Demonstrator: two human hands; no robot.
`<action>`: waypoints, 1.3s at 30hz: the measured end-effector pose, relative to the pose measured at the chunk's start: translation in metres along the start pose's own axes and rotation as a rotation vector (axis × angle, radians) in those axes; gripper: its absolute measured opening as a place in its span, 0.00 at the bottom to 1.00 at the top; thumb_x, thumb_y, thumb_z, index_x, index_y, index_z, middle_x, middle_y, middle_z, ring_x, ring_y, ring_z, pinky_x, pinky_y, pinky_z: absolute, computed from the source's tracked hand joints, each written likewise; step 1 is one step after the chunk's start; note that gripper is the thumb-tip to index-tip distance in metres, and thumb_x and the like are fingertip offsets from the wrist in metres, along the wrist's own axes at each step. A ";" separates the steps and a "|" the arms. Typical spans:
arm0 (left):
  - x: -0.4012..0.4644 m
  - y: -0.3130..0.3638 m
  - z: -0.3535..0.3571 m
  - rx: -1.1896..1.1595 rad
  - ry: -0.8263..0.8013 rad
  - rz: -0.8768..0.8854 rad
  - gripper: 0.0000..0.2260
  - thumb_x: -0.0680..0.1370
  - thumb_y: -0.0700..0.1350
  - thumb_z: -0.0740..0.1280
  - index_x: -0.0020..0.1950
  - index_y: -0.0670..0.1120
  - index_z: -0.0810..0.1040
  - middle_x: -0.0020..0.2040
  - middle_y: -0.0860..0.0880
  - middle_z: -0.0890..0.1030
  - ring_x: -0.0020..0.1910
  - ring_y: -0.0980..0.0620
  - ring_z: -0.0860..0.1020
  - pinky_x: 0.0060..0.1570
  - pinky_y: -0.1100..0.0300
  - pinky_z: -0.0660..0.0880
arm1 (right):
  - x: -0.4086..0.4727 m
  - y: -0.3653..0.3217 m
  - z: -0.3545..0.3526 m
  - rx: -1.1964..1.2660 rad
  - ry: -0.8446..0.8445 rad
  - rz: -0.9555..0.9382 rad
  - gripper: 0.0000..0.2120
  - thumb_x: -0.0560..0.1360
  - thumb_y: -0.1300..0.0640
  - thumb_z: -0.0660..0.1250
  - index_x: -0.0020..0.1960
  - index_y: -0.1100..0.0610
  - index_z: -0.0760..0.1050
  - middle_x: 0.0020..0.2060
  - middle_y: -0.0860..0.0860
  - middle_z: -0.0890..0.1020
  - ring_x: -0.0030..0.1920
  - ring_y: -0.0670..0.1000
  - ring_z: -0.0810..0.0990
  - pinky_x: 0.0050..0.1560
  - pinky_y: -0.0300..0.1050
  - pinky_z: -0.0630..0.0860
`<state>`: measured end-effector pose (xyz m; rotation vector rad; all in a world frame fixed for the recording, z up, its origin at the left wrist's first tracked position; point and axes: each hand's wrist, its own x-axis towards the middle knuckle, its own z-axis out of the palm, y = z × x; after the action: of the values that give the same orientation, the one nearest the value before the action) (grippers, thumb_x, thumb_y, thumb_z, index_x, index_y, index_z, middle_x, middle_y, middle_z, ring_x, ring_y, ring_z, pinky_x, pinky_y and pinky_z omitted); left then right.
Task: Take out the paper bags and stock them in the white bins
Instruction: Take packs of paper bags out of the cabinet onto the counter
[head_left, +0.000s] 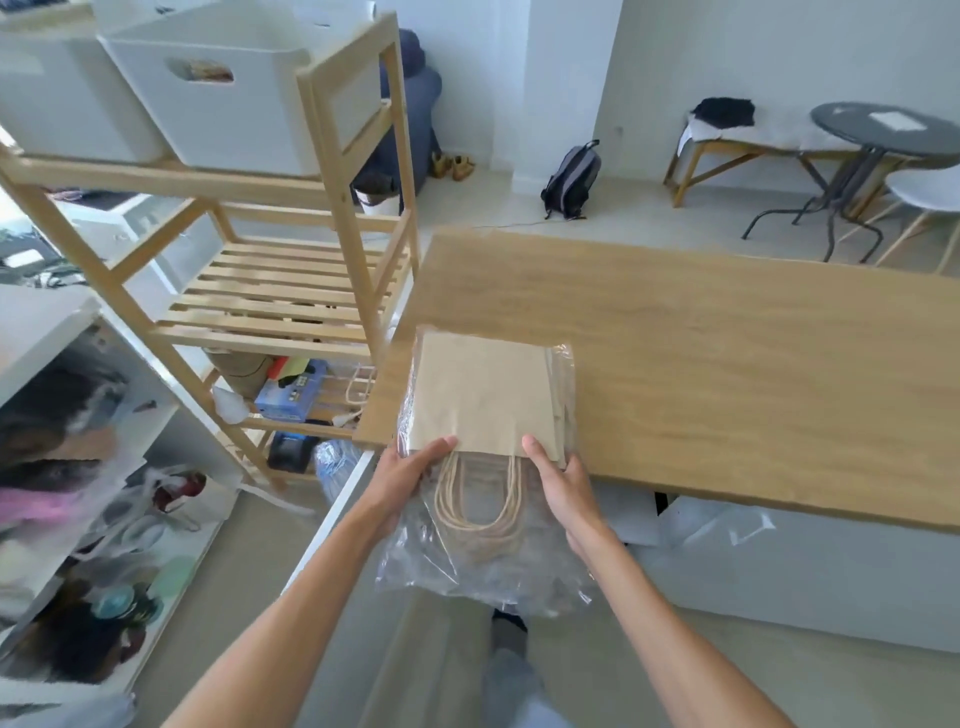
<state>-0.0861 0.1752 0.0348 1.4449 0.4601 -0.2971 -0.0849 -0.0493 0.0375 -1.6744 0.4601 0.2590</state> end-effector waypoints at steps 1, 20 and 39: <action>0.017 0.009 0.002 0.002 0.006 -0.034 0.24 0.64 0.55 0.83 0.49 0.39 0.85 0.49 0.37 0.87 0.53 0.35 0.85 0.56 0.47 0.82 | 0.018 -0.008 0.002 -0.005 0.008 0.008 0.40 0.73 0.34 0.72 0.75 0.58 0.67 0.72 0.52 0.76 0.70 0.52 0.74 0.67 0.47 0.69; 0.201 0.104 0.012 0.365 0.150 0.101 0.18 0.71 0.59 0.78 0.46 0.46 0.79 0.37 0.51 0.82 0.33 0.61 0.83 0.30 0.70 0.75 | 0.209 -0.109 0.033 -0.264 -0.034 0.162 0.28 0.78 0.40 0.66 0.65 0.63 0.74 0.66 0.59 0.79 0.61 0.58 0.79 0.46 0.44 0.71; 0.058 0.036 -0.027 0.359 0.139 0.096 0.27 0.80 0.59 0.68 0.71 0.42 0.69 0.61 0.39 0.78 0.59 0.39 0.79 0.63 0.42 0.75 | 0.052 -0.067 0.011 -0.204 -0.004 -0.094 0.28 0.83 0.51 0.64 0.80 0.56 0.64 0.75 0.55 0.72 0.73 0.55 0.73 0.73 0.49 0.69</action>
<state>-0.0223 0.2105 0.0372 1.8411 0.4632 -0.2098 -0.0084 -0.0392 0.0732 -1.8886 0.3604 0.2460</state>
